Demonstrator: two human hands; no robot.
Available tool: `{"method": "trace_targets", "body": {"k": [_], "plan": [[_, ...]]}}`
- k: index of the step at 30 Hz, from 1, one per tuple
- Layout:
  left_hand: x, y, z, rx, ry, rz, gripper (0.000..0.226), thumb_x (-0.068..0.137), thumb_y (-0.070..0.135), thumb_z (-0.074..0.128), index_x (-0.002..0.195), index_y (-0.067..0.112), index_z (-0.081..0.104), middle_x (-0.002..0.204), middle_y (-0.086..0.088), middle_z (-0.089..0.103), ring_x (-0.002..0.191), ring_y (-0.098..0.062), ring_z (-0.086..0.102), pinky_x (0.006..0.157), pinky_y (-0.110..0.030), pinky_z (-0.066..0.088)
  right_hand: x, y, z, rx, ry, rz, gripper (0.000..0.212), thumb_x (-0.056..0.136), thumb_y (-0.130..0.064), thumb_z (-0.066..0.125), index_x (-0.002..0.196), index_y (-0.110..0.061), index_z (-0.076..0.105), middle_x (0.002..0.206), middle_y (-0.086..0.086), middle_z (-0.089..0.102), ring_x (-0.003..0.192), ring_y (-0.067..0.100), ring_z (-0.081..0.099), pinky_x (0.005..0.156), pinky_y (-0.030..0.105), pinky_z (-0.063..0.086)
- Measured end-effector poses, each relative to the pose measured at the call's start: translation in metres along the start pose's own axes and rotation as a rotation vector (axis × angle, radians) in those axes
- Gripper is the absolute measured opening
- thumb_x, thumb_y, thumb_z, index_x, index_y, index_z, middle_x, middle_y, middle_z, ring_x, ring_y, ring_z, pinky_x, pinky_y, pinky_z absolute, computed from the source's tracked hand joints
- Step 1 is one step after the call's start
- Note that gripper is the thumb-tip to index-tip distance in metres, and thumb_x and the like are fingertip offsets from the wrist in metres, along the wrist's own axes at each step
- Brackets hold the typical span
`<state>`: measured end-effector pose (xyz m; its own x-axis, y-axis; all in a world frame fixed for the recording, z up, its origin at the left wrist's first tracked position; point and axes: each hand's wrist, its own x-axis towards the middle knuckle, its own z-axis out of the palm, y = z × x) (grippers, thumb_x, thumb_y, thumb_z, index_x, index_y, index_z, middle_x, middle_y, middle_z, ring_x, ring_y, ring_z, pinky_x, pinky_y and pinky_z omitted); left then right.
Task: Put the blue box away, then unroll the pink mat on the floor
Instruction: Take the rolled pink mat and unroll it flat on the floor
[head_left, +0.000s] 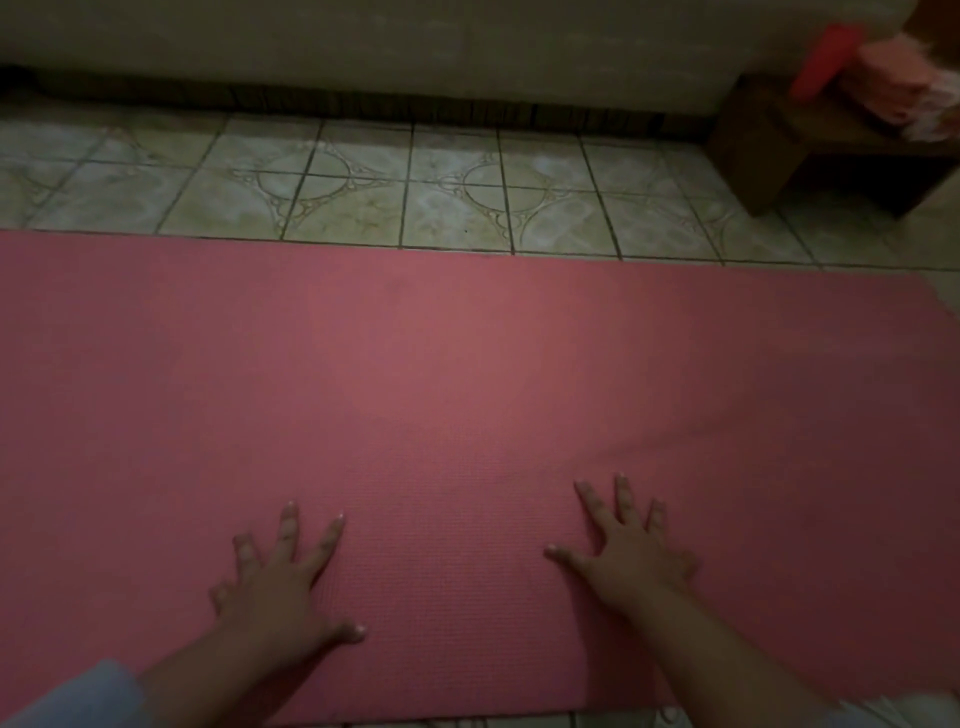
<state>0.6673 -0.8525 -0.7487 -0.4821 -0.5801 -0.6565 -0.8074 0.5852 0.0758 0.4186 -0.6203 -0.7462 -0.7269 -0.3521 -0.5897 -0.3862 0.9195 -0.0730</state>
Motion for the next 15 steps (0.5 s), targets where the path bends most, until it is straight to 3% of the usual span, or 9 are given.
{"method": "trace_targets", "body": {"k": [10, 15], "plan": [[0.019, 0.017, -0.014, 0.033, -0.015, 0.020, 0.121, 0.050, 0.085, 0.058, 0.127, 0.054, -0.030, 0.153, 0.005, -0.035, 0.141, -0.049, -0.018, 0.108, -0.068, 0.019, 0.028, 0.009, -0.018, 0.003, -0.029, 0.004, 0.099, 0.059, -0.090, 0.044, 0.138, -0.064, -0.010, 0.157, -0.017, -0.025, 0.147, 0.030, -0.014, 0.103, 0.076, 0.017], [0.017, 0.009, -0.009, 0.030, 0.061, 0.023, 0.123, 0.040, 0.095, 0.044, 0.130, 0.051, -0.028, 0.154, 0.007, -0.033, 0.144, -0.042, -0.015, 0.113, -0.063, 0.015, 0.019, 0.011, -0.001, 0.000, 0.006, -0.004, 0.095, 0.066, -0.090, 0.032, 0.141, -0.056, -0.016, 0.155, -0.012, -0.031, 0.146, 0.029, -0.021, 0.108, 0.072, 0.006]]}}
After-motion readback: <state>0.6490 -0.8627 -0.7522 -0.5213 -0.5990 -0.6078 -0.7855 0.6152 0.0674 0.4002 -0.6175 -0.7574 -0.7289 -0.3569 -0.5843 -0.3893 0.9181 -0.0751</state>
